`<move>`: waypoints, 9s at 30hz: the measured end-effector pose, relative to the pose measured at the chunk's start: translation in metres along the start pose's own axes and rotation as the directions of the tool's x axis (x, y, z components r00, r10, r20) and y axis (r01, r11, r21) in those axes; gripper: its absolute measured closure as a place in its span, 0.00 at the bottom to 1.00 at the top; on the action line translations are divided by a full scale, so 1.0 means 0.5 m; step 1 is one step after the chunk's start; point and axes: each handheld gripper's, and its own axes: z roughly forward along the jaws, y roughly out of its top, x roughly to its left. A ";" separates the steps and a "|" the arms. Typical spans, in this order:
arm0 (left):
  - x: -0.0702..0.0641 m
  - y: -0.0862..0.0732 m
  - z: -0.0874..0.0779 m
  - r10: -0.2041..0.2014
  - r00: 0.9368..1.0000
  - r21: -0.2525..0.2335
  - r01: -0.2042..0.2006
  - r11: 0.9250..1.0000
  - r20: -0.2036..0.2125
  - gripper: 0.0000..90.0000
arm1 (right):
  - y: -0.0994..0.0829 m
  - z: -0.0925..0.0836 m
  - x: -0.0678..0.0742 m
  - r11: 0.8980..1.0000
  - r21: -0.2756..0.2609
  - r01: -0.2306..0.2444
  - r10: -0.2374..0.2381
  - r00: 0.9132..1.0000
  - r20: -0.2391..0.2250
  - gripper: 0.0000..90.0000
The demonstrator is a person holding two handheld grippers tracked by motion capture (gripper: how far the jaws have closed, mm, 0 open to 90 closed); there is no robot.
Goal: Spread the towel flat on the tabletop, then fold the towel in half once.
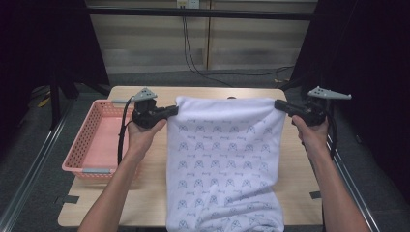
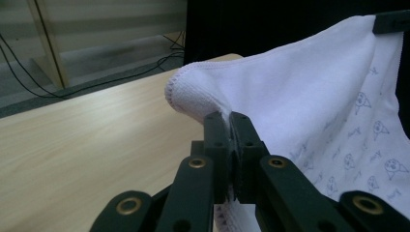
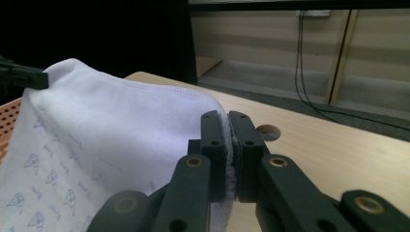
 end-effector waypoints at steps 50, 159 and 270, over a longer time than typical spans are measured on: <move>-0.131 -0.307 -0.001 0.045 0.990 0.366 -0.092 0.926 0.135 0.64 | -0.332 -0.019 0.145 0.894 0.442 0.074 -0.028 0.994 -0.109 0.51; -0.010 -0.232 0.159 -0.030 0.998 0.348 0.048 0.936 -0.058 0.48 | -0.268 0.105 -0.036 0.930 0.366 -0.040 0.016 0.998 0.068 0.96; -0.148 -0.334 -0.038 -0.043 0.991 0.442 -0.017 0.897 0.126 0.97 | -0.363 -0.105 0.144 0.841 0.540 0.013 0.061 0.991 -0.119 0.97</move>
